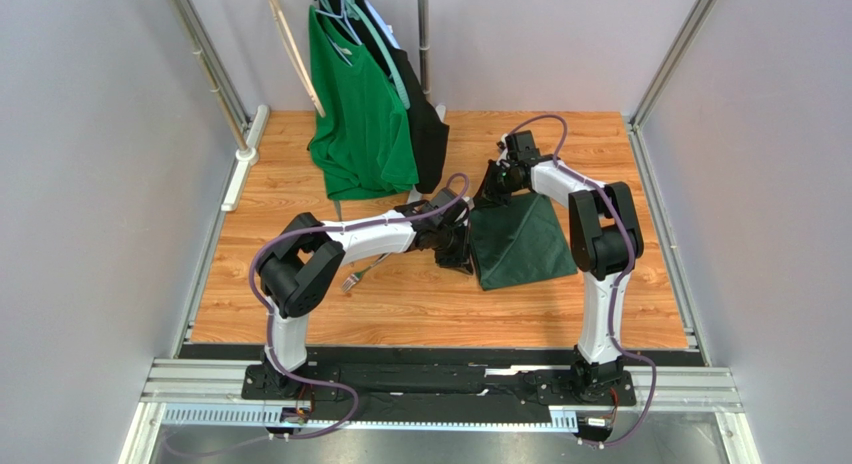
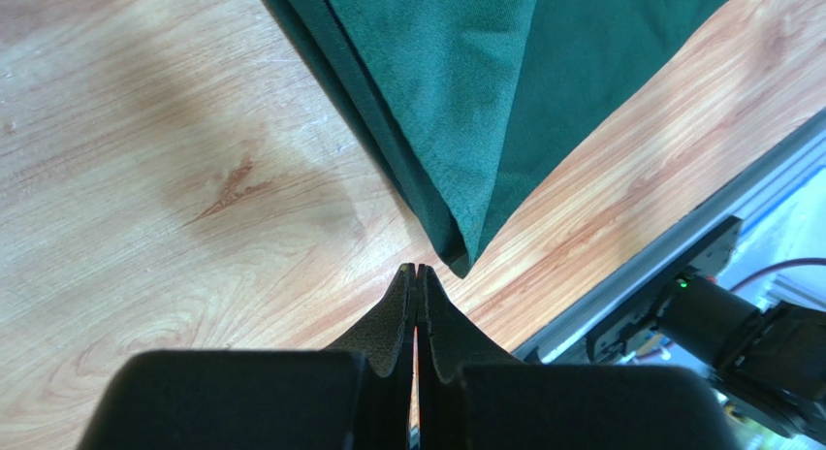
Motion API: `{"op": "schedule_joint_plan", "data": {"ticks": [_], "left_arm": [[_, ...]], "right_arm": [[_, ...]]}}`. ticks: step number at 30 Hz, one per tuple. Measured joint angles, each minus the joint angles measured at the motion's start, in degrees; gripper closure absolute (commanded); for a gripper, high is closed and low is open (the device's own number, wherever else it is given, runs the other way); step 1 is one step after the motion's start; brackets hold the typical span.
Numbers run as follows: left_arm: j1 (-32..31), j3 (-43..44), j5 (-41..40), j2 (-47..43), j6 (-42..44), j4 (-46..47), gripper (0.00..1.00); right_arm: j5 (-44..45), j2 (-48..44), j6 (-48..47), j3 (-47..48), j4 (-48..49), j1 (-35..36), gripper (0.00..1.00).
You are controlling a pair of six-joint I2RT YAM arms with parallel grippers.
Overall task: Fold the napkin into a case and place the utensils inside
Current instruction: Fold the upper triangle-folded napkin at the center of the board.
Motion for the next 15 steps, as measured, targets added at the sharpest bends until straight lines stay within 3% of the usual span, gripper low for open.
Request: {"op": "schedule_joint_plan", "data": {"ticks": [15], "left_arm": [[1.6, -1.9, 9.5, 1.8, -6.2, 9.4, 1.00]], "right_arm": [[0.1, -7.1, 1.0, -4.4, 0.5, -1.0, 1.00]]}}
